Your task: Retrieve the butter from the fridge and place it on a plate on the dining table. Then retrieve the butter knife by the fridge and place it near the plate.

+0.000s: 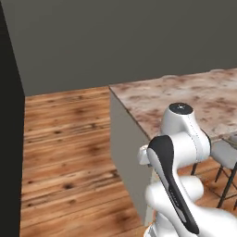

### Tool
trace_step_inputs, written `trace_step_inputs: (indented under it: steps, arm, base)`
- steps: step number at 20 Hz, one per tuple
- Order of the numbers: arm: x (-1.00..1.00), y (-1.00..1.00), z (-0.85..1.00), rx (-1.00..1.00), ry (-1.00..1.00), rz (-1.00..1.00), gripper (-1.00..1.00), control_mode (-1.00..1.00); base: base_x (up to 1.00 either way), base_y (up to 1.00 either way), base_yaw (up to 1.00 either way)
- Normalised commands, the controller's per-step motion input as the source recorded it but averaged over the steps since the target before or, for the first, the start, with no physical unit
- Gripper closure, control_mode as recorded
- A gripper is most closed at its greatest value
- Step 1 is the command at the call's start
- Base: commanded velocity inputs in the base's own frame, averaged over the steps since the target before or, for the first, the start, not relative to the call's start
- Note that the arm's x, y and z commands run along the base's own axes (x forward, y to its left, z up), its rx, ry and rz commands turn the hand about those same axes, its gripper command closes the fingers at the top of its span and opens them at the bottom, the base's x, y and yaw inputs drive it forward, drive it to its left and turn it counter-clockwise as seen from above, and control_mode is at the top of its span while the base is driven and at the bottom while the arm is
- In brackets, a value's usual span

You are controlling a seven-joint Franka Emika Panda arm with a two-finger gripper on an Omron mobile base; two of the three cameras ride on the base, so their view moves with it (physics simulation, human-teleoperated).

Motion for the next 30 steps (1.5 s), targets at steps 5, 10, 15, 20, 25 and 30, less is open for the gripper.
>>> trace_step_inputs:
  steps: [5,10,15,20,25,30]
  arm:
    - [0.00,0.00,0.00,0.00,0.00,0.00,-1.00,1.00]
    - [0.00,0.00,0.00,0.00,0.00,0.00,-1.00,1.00]
    - [0.00,0.00,0.00,0.00,0.00,0.00,-1.00,1.00]
    - [0.00,0.00,0.00,0.00,0.00,0.00,-1.00,1.00]
    - [0.00,0.00,0.00,0.00,0.00,0.00,-1.00,1.00]
    - [0.00,0.00,0.00,0.00,0.00,0.00,-1.00,1.00]
  base:
    - [0.60,1.00,0.00]
    - [1.00,0.82,0.00]
    - [1.00,0.58,-0.01]
    - [1.00,0.70,-0.08]
    - [1.00,0.54,-0.06]
    - [1.00,0.30,-0.02]
